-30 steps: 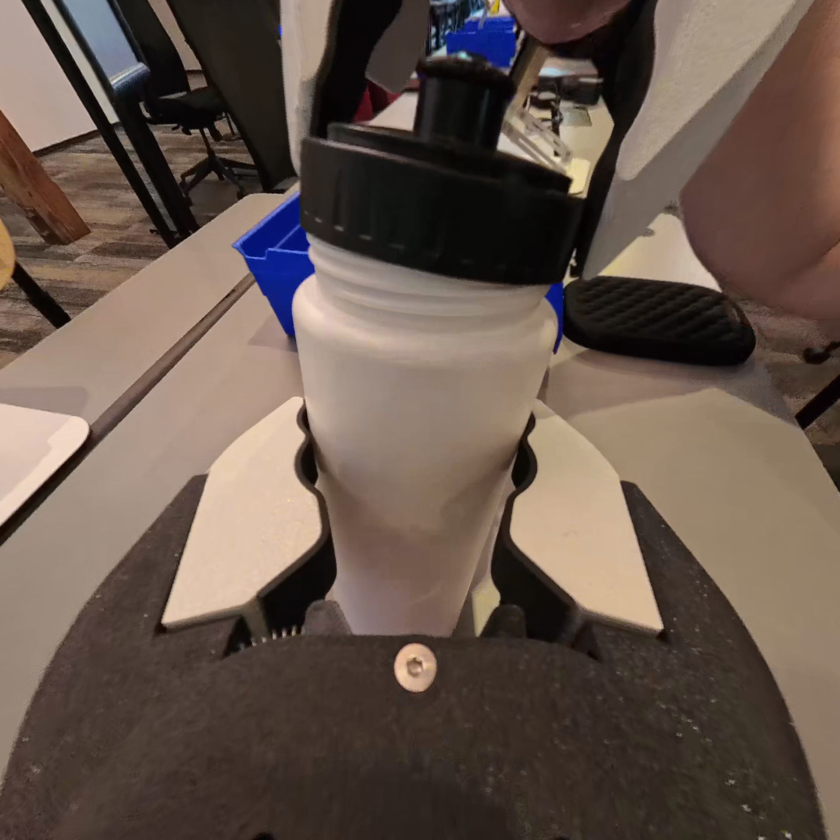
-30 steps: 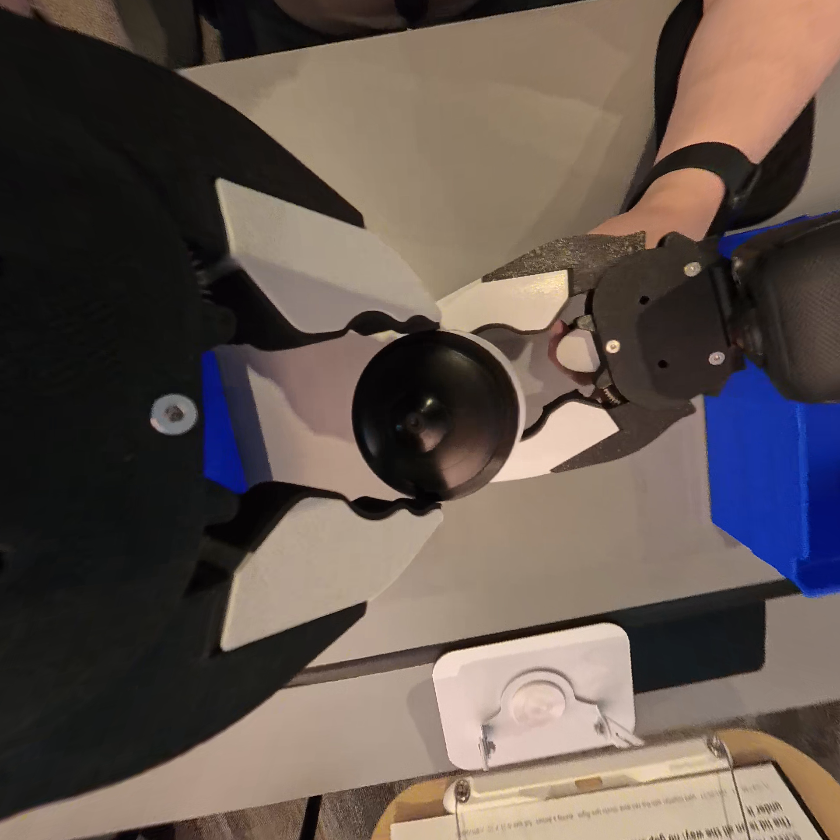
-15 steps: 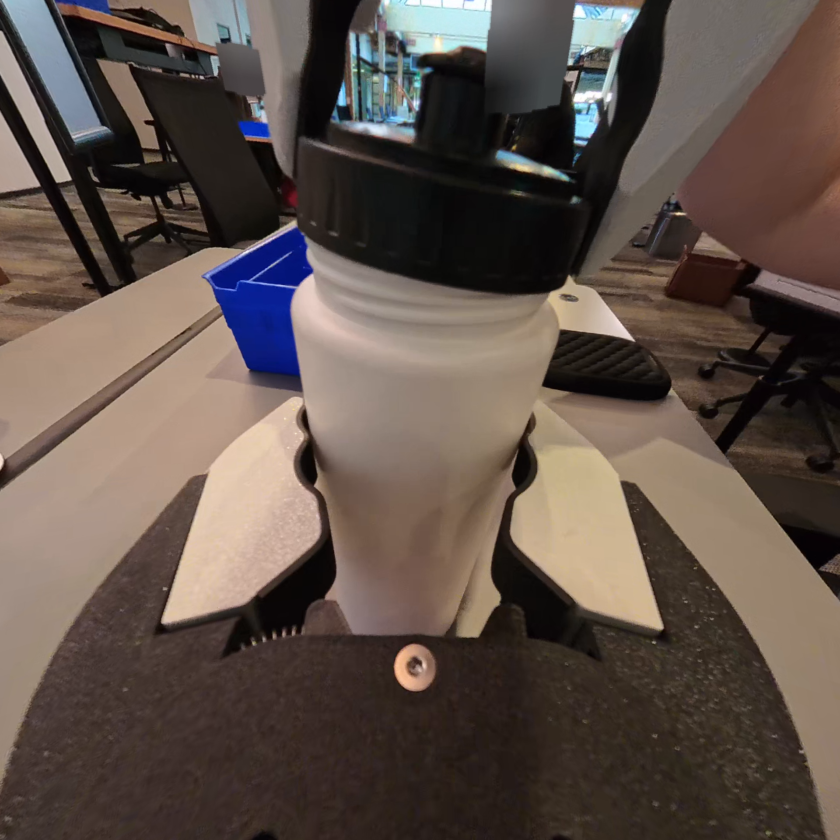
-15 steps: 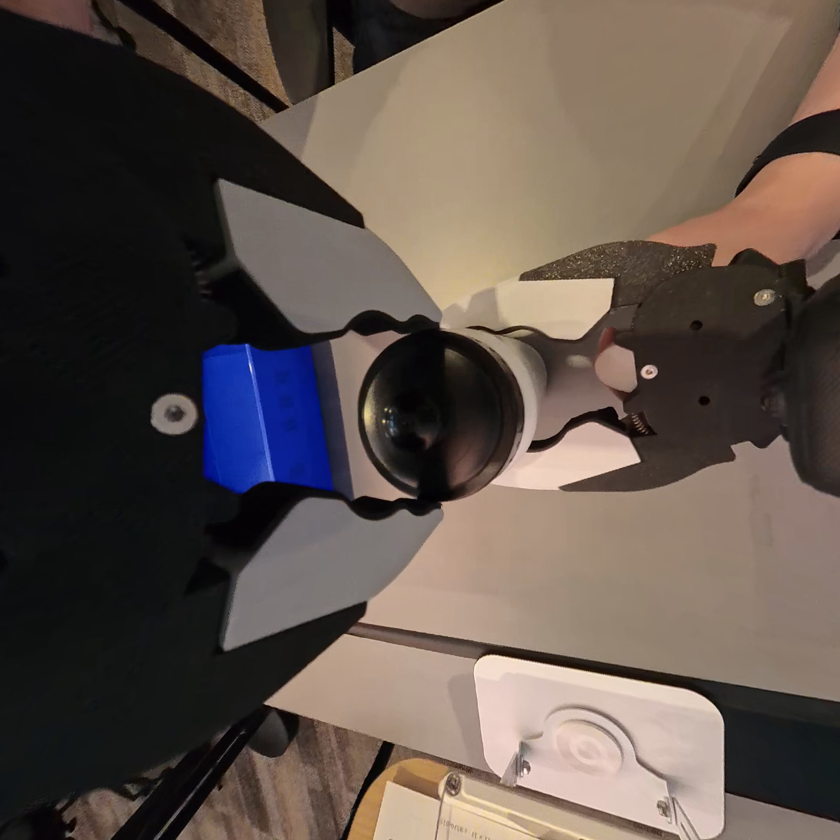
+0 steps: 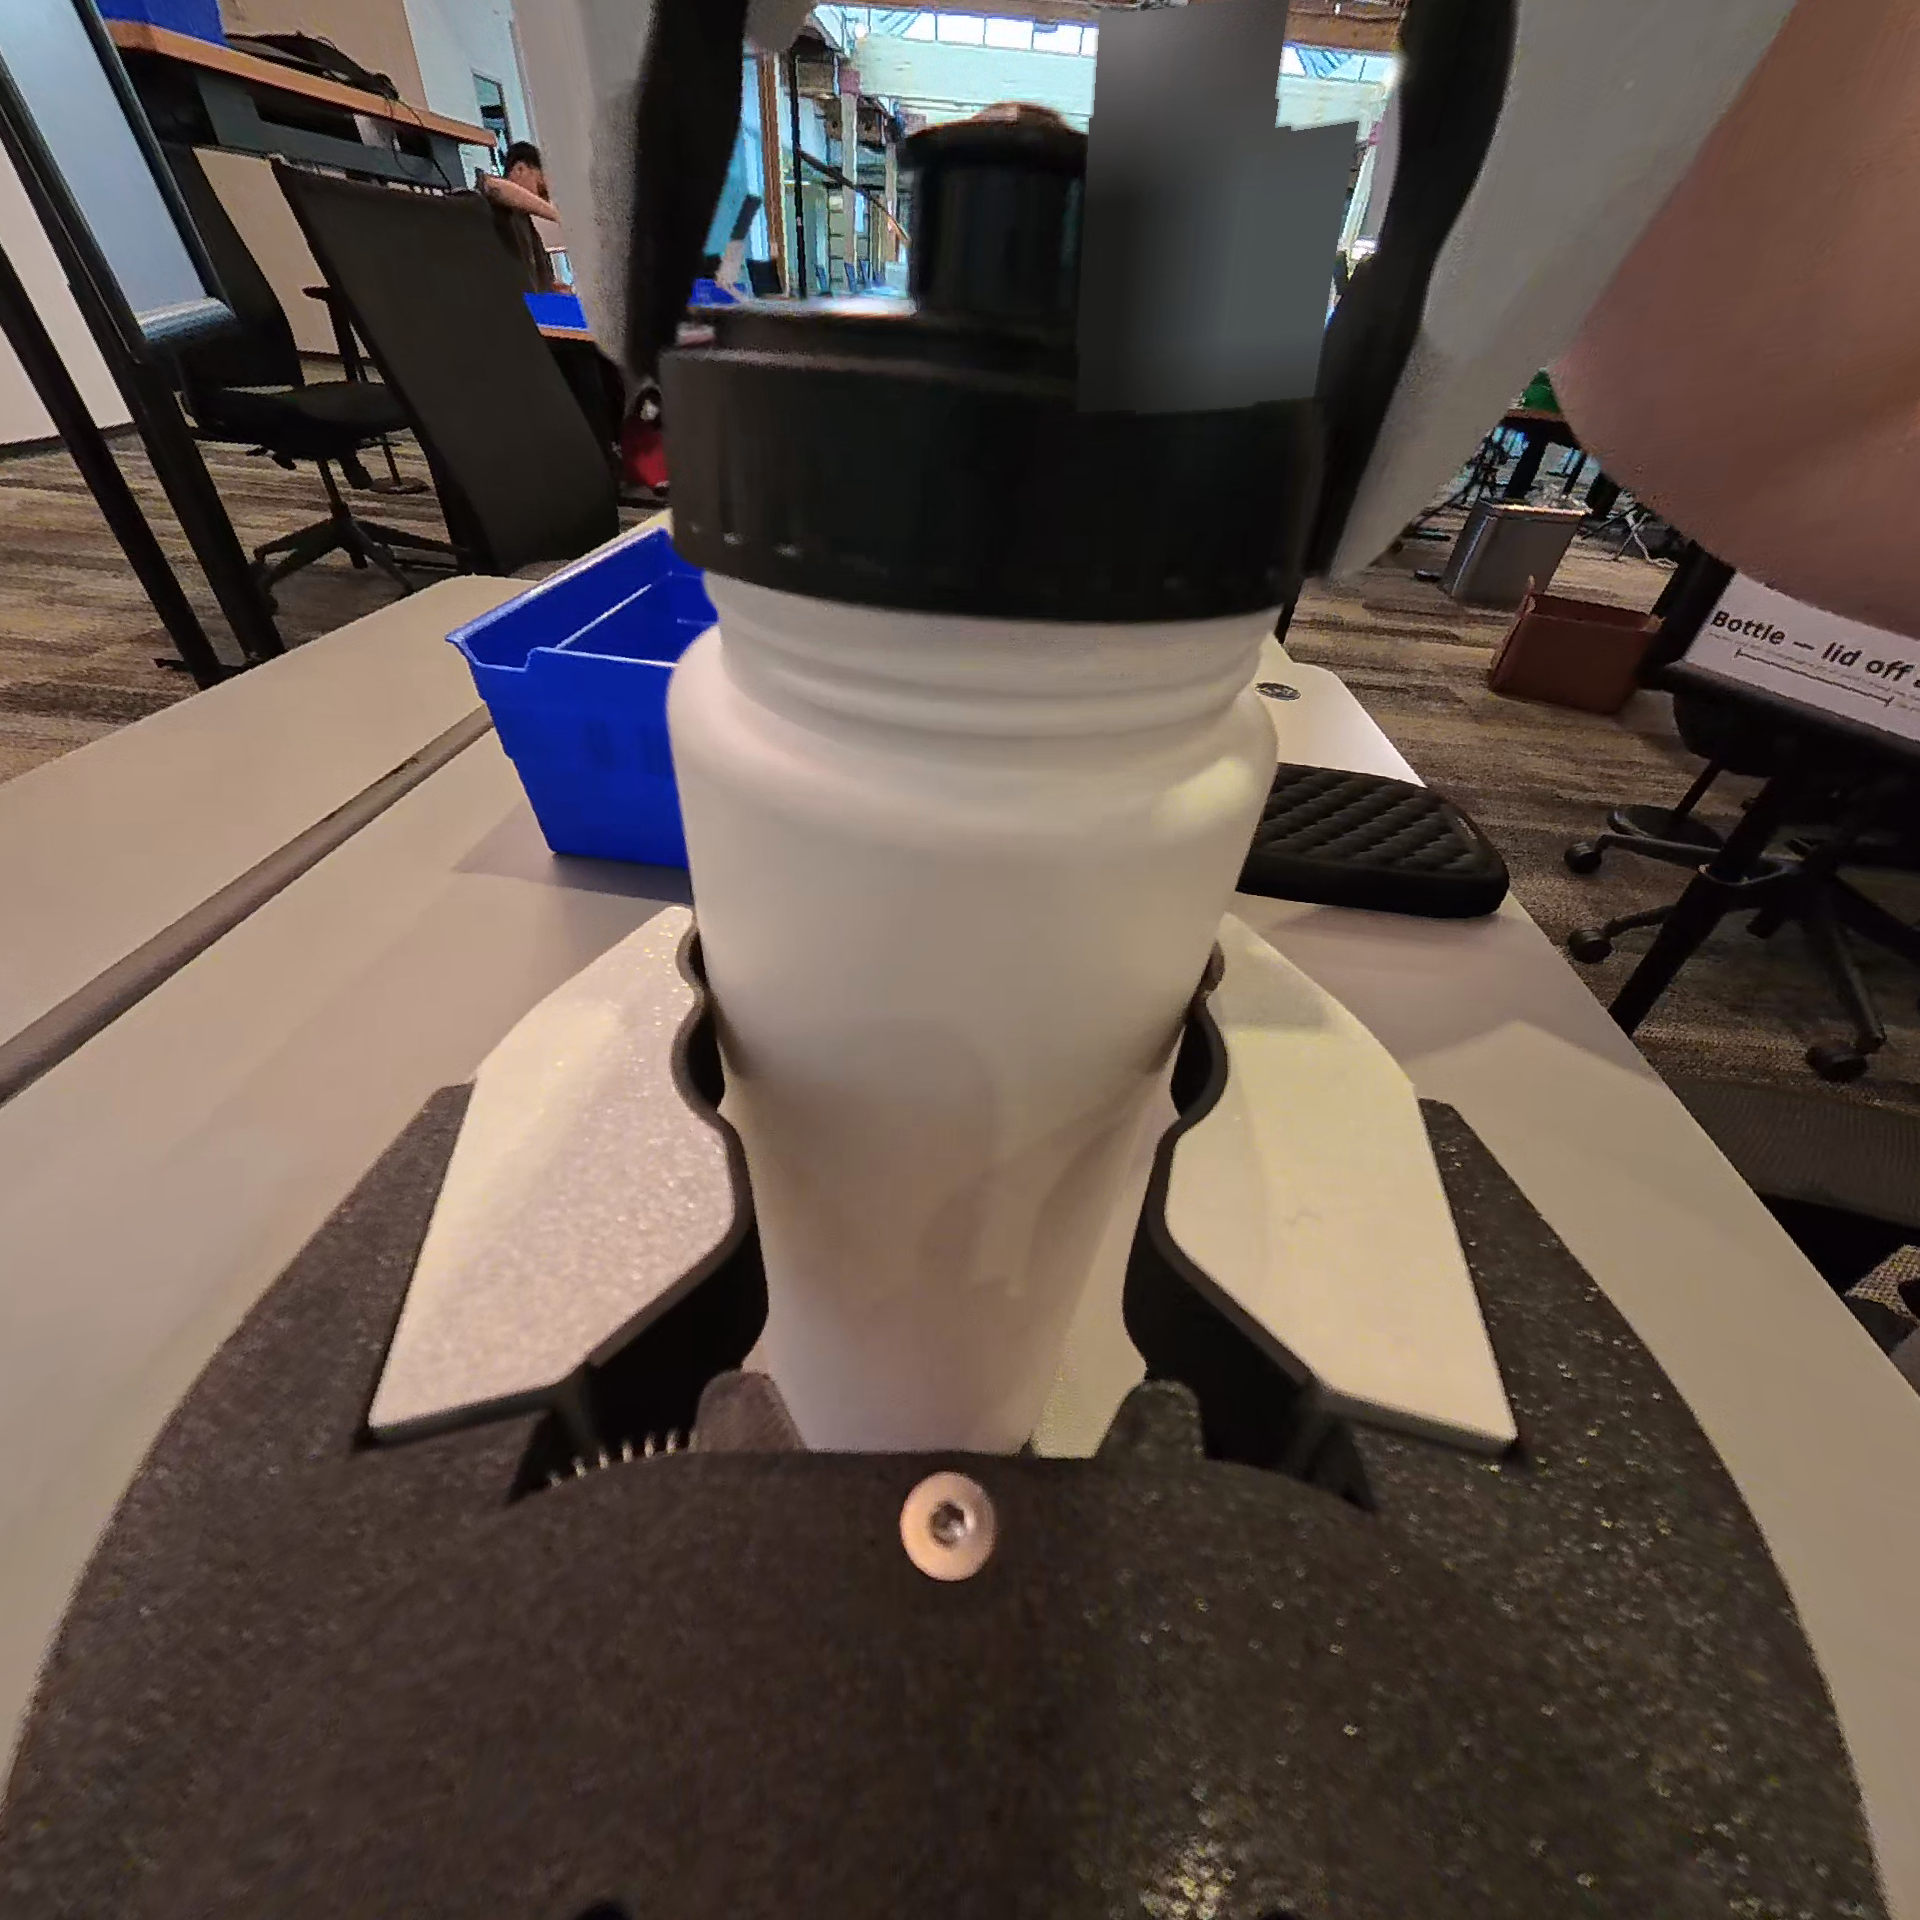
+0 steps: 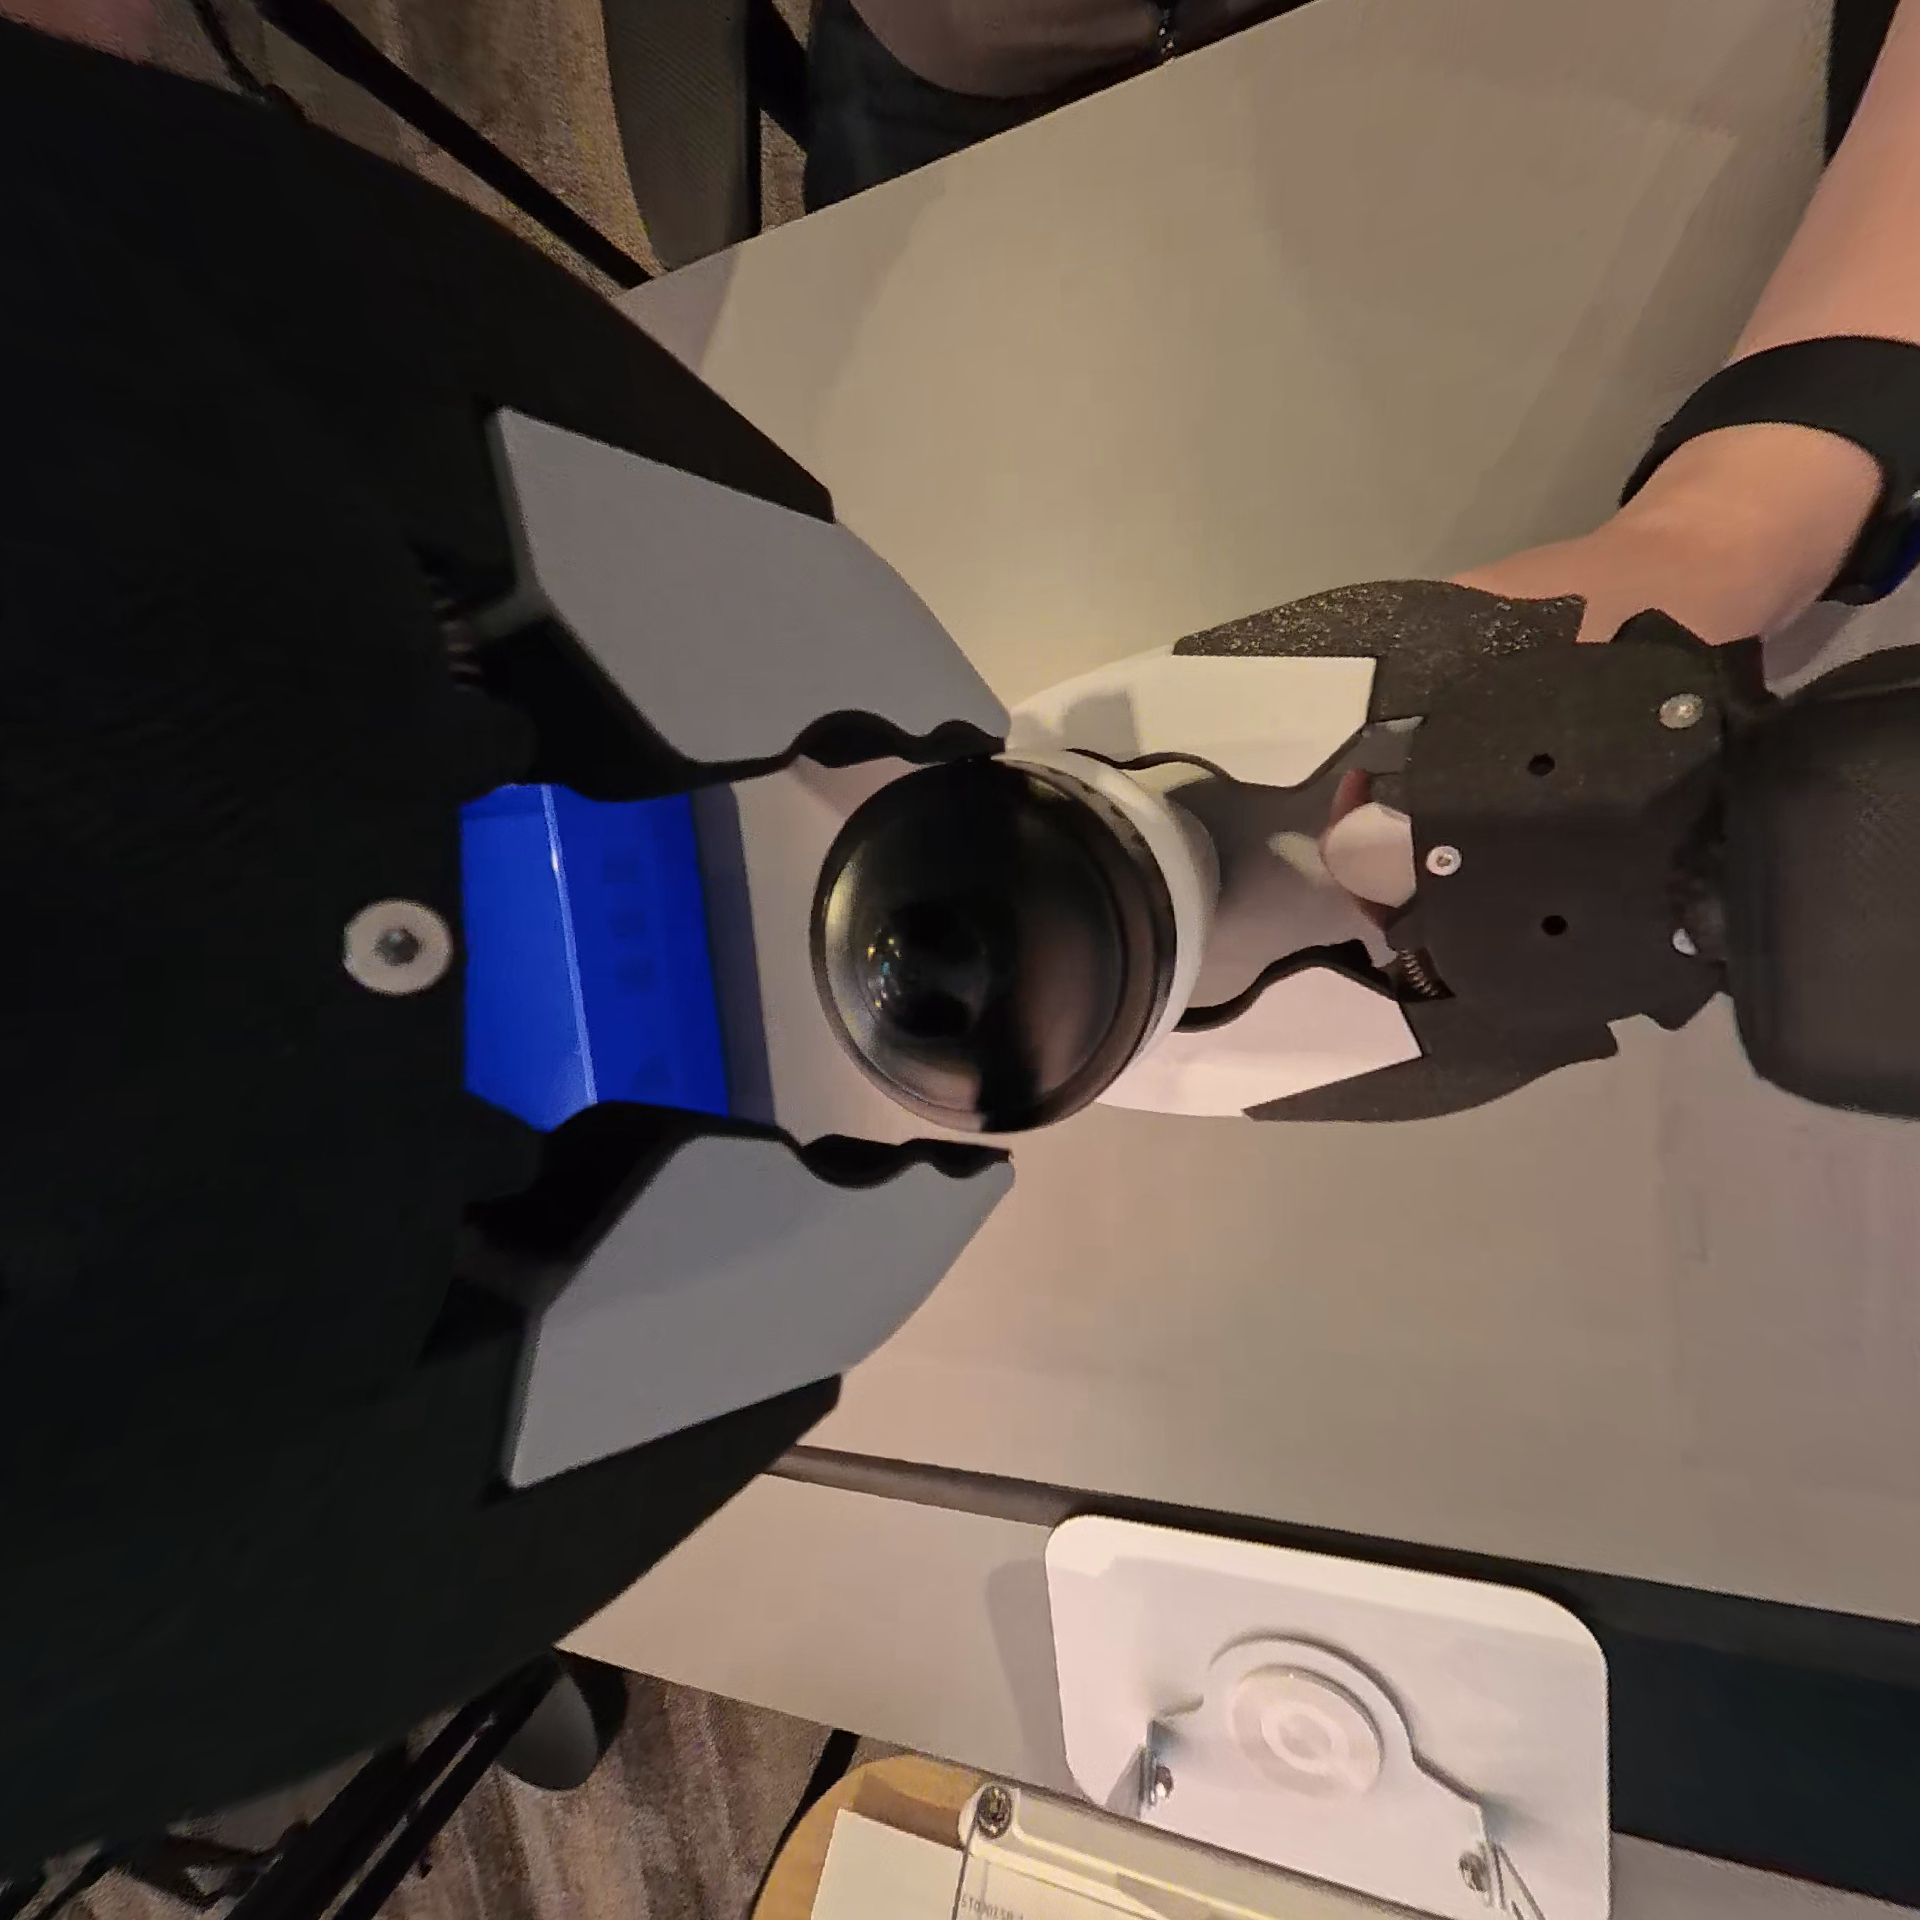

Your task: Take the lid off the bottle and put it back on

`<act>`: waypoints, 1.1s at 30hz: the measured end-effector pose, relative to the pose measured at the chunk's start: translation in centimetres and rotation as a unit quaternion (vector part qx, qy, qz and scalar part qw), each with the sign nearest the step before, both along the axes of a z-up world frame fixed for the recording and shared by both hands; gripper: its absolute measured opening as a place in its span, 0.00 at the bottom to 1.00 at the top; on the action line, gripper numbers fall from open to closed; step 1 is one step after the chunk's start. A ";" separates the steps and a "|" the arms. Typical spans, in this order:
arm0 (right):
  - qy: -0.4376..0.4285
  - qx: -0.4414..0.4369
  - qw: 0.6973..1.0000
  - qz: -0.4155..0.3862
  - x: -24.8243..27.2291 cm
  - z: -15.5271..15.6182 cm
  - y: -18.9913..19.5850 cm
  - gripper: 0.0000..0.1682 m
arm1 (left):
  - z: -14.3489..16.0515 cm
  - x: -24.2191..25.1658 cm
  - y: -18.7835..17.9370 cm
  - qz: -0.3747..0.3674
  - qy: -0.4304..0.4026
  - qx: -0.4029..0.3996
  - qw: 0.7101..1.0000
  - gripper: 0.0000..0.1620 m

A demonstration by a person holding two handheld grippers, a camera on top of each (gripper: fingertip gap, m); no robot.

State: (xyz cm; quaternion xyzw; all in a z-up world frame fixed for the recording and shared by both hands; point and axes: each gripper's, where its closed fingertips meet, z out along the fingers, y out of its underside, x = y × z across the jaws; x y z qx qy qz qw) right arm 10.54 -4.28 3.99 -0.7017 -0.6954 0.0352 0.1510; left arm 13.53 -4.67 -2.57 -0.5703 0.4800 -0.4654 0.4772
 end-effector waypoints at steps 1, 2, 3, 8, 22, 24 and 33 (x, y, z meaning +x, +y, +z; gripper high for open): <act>0.008 -0.001 1.000 0.000 -0.1 0.1 0.0 0.43 | 0.0 0.0 0.0 0.000 -0.001 0.000 1.000 0.53; 0.014 -0.002 1.000 0.001 -0.1 0.1 0.0 0.43 | 0.0 0.0 -0.1 -0.002 -0.002 0.000 1.000 0.53; 0.018 -0.005 1.000 0.002 -0.1 0.1 -0.1 0.43 | 0.0 0.0 -0.1 -0.004 -0.003 0.000 1.000 0.53; 0.023 -0.013 1.000 0.005 0.0 -0.3 -0.2 0.43 | 0.0 0.0 -0.2 -0.007 -0.003 0.001 1.000 0.53; 0.578 0.016 0.816 -0.004 1.0 8.1 -0.1 0.50 | 0.1 0.1 -0.3 -0.008 -0.012 0.001 1.000 0.53; 0.625 0.039 0.780 -0.009 1.7 7.5 -0.2 0.51 | 0.1 0.1 -0.3 -0.007 -0.013 0.001 1.000 0.53; 0.554 0.027 0.831 0.036 1.0 2.7 -0.2 0.51 | 0.1 0.1 -0.2 -0.005 -0.022 0.002 1.000 0.53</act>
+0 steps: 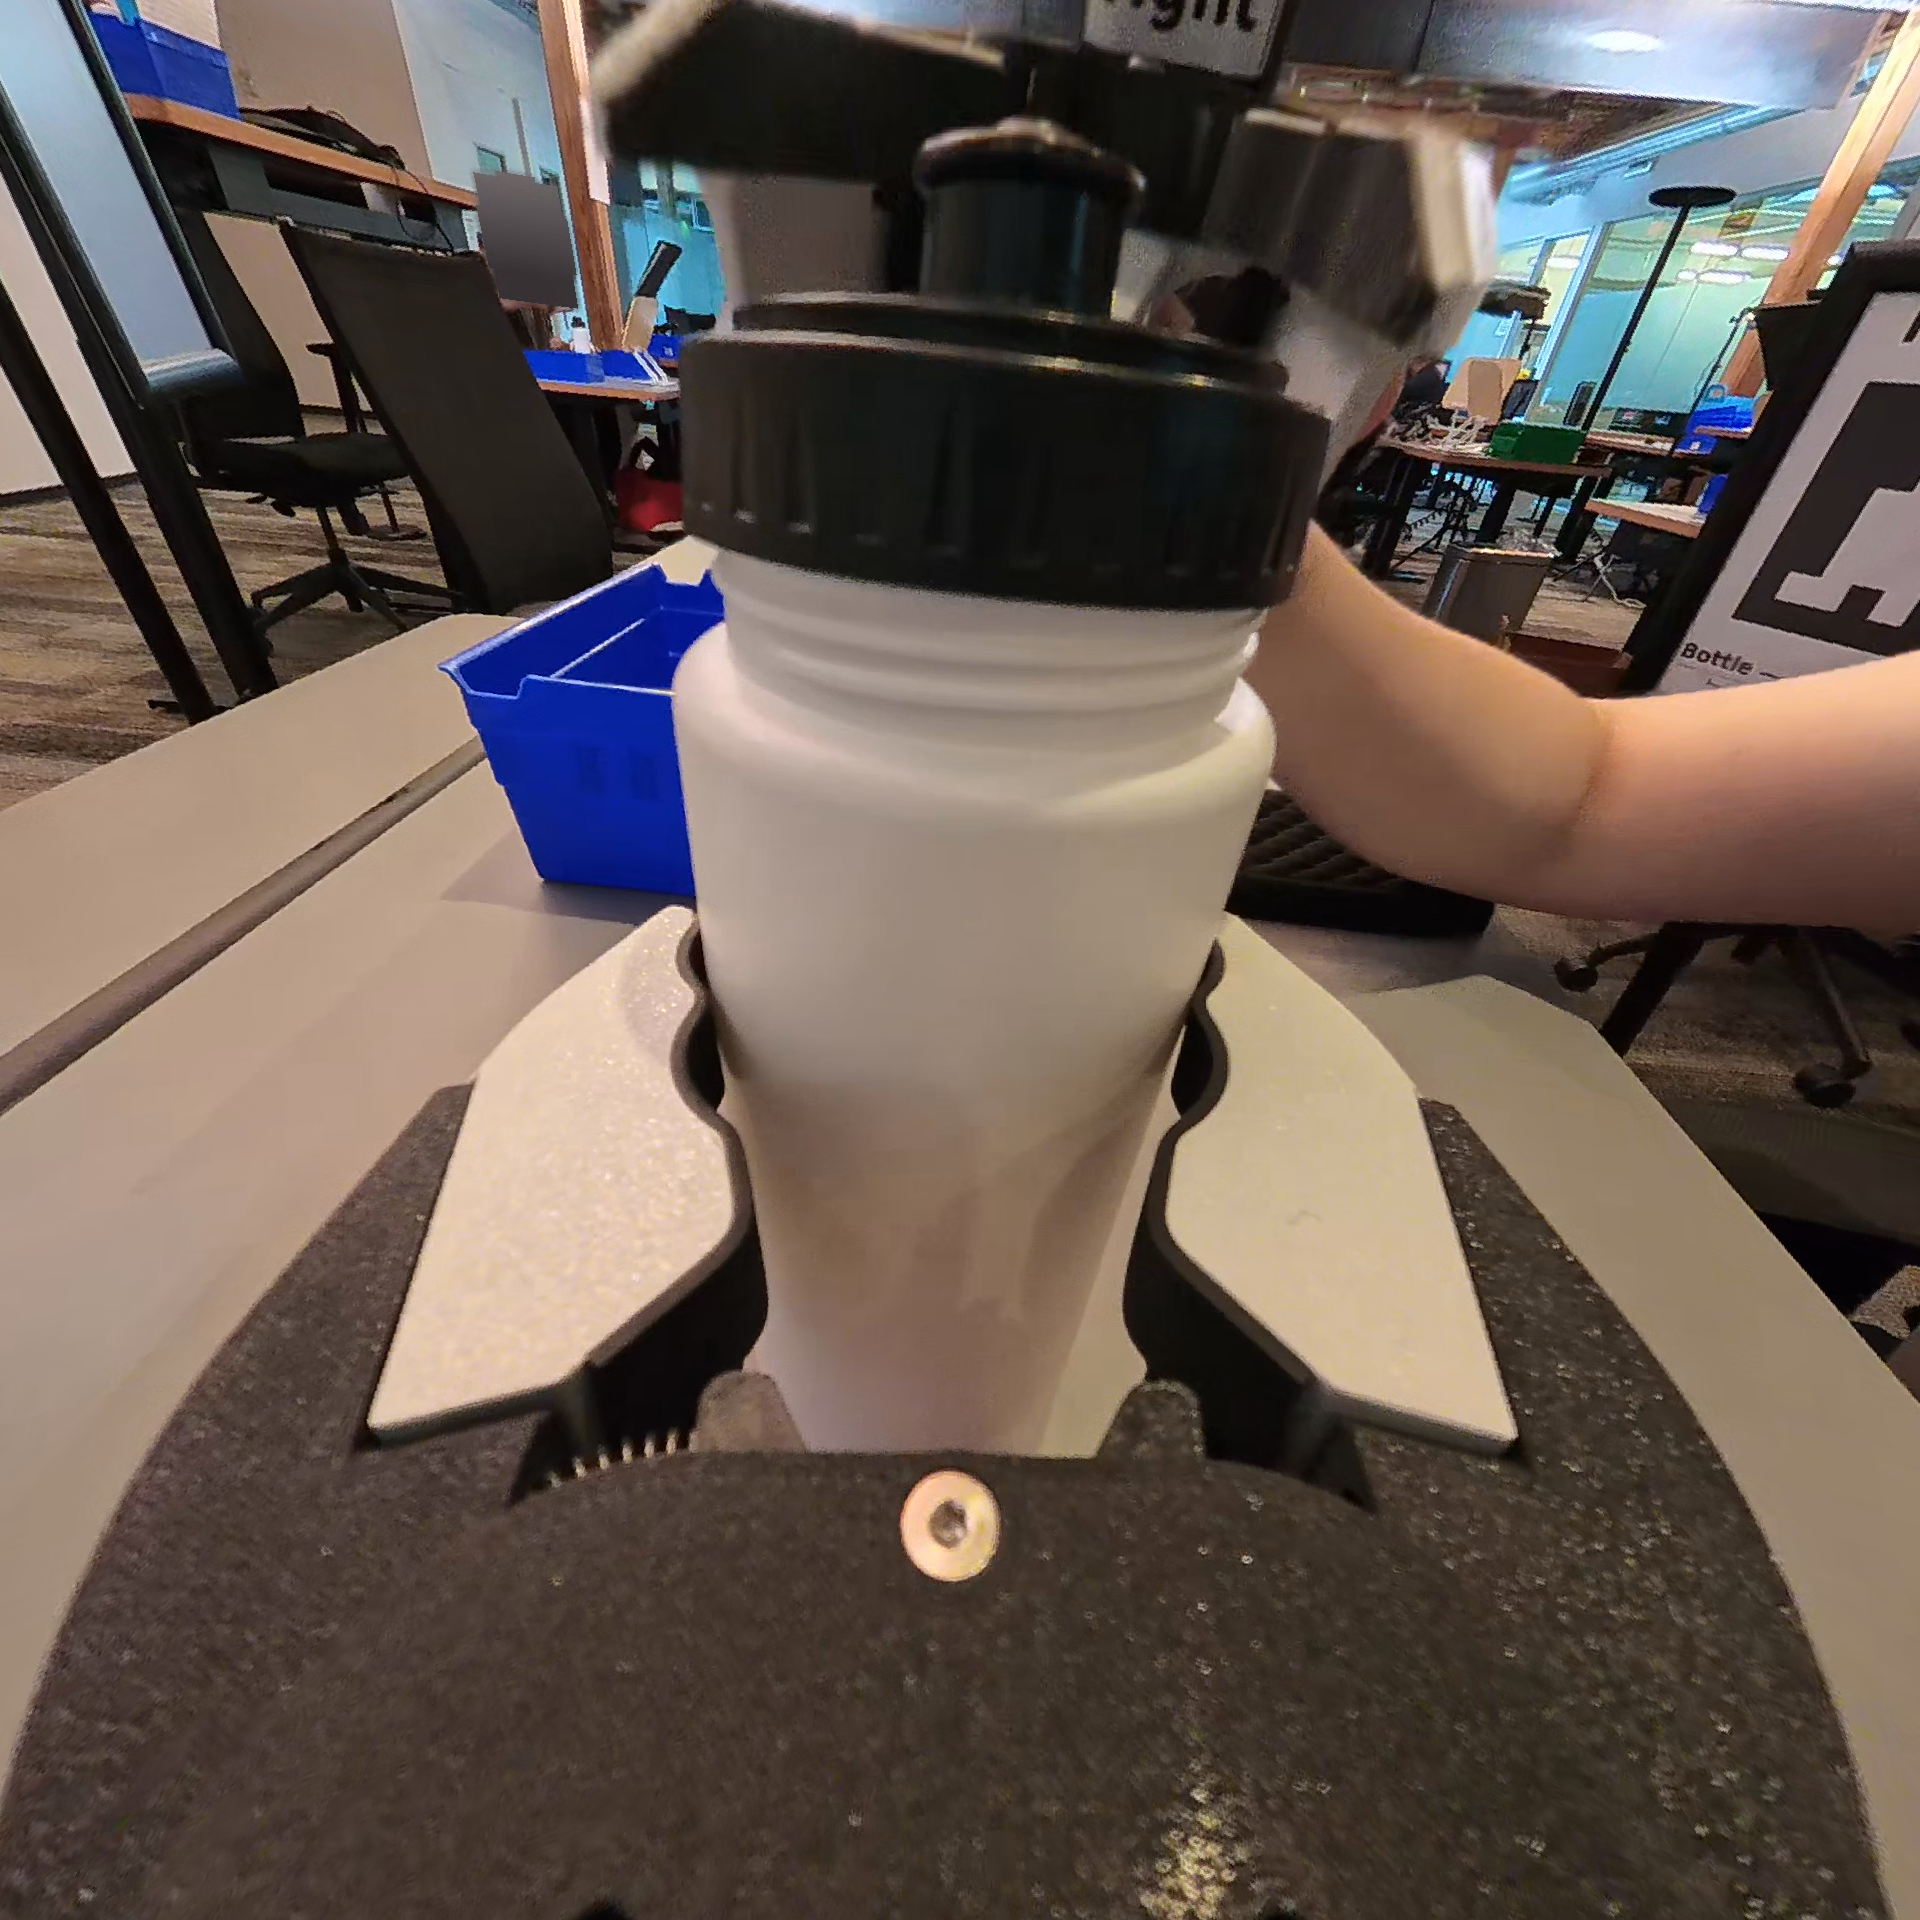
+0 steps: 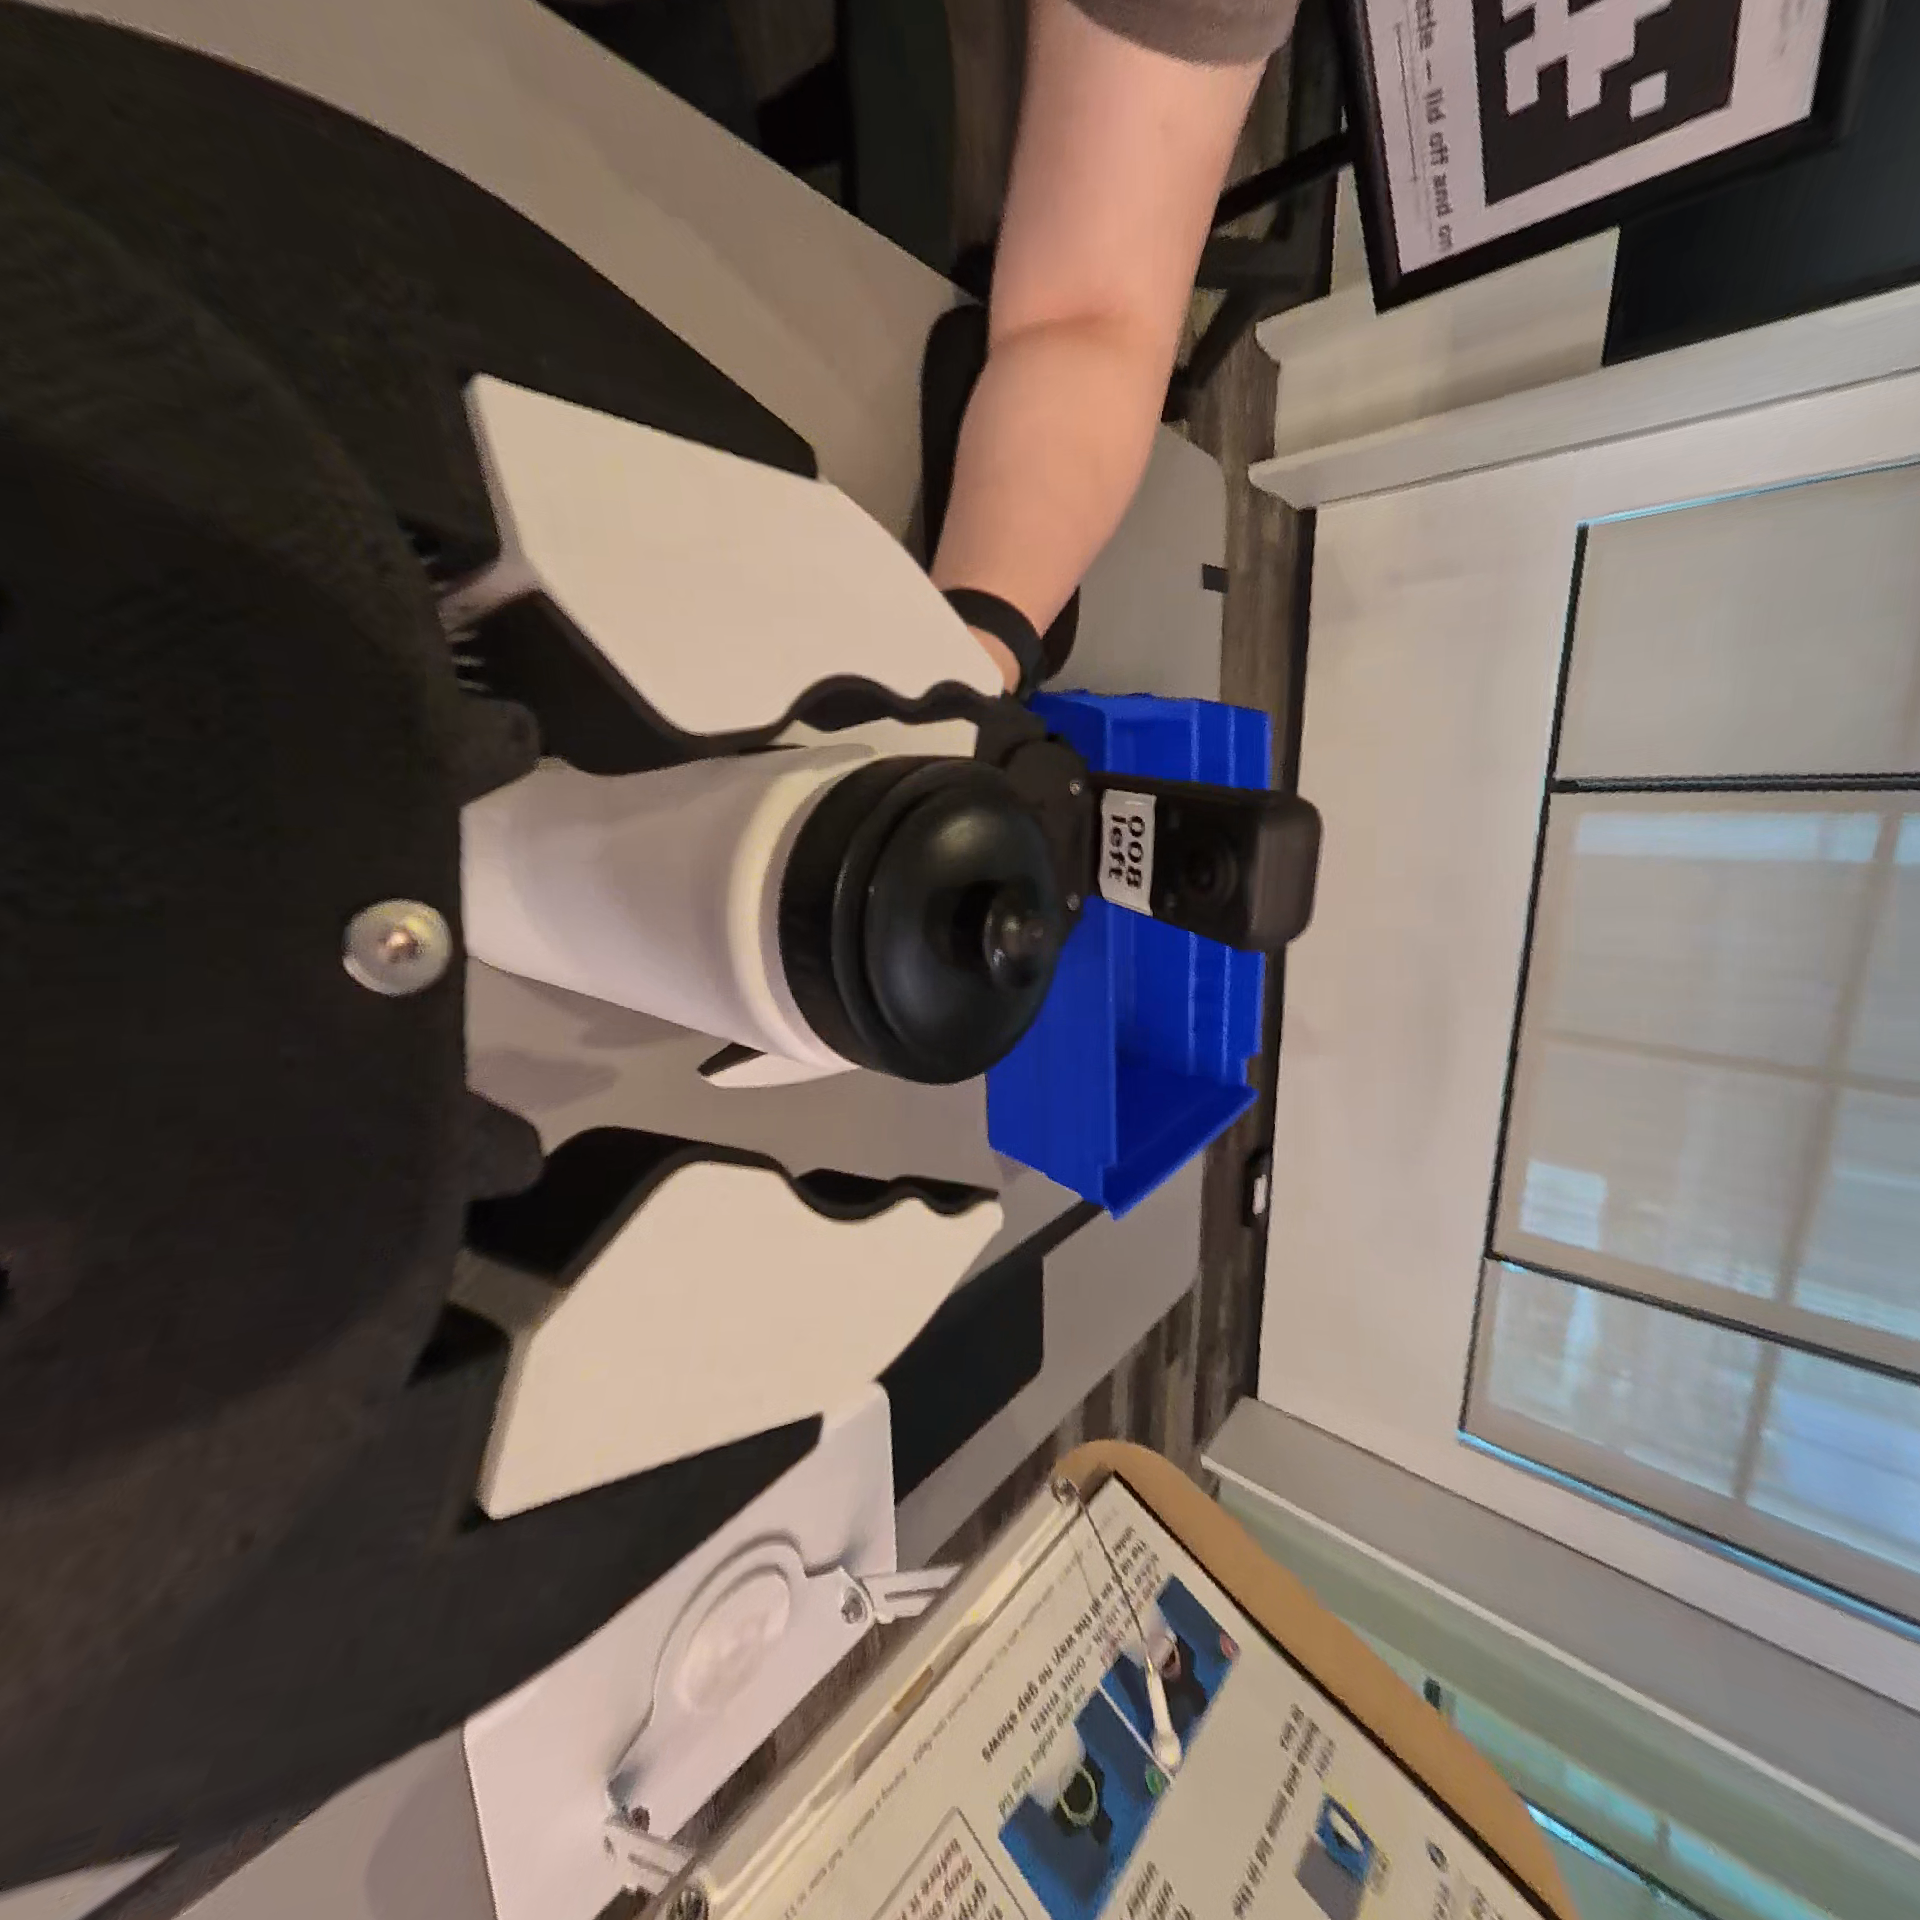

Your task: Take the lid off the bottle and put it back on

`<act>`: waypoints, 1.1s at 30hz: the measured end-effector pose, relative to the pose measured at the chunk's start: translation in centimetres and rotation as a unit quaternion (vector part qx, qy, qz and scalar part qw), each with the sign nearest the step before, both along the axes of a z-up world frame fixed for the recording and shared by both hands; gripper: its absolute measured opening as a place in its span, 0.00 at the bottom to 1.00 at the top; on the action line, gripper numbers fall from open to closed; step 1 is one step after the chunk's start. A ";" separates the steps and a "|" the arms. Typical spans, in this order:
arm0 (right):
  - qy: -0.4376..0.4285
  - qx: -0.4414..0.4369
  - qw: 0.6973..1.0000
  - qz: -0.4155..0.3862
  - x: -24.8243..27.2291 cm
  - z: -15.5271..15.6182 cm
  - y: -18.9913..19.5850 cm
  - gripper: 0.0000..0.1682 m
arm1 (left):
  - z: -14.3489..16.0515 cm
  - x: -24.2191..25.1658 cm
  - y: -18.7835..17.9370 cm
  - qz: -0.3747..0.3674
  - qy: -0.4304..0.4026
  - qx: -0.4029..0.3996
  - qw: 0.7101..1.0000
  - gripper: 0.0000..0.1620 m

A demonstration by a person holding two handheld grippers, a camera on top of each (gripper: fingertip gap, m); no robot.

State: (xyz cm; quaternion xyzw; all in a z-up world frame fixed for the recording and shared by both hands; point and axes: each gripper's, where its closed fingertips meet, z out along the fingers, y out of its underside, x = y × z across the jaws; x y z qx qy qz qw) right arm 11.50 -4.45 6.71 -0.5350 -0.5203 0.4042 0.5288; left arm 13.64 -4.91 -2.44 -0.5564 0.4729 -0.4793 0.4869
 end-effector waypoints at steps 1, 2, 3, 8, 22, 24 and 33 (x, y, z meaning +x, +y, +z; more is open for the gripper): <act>0.005 -0.004 1.000 0.005 0.1 -0.2 -0.1 0.51 | 0.0 0.0 0.0 0.000 0.001 0.001 1.000 0.53; 0.022 -0.001 1.000 0.007 0.3 -0.1 -0.3 0.51 | 0.0 0.0 0.0 0.001 0.002 0.001 1.000 0.53; 0.039 0.005 0.999 0.008 0.4 0.1 -0.4 0.51 | 0.0 0.1 0.0 0.002 0.001 0.000 1.000 0.53; 0.057 -0.023 0.998 0.014 1.0 -0.3 -0.4 0.51 | 0.0 0.1 0.1 0.003 -0.001 0.000 1.000 0.53; 0.059 -0.039 0.997 0.010 -0.5 -2.1 -0.4 0.43 | 0.0 0.1 0.0 0.000 0.002 0.000 1.000 0.53; 0.068 -0.044 0.997 0.010 -0.4 -2.1 -0.3 0.40 | 0.0 0.1 0.0 -0.002 0.003 0.001 1.000 0.53; 0.078 -0.048 0.996 0.013 0.0 -1.4 -0.4 0.40 | -0.1 0.2 -0.1 -0.004 0.008 0.002 1.000 0.53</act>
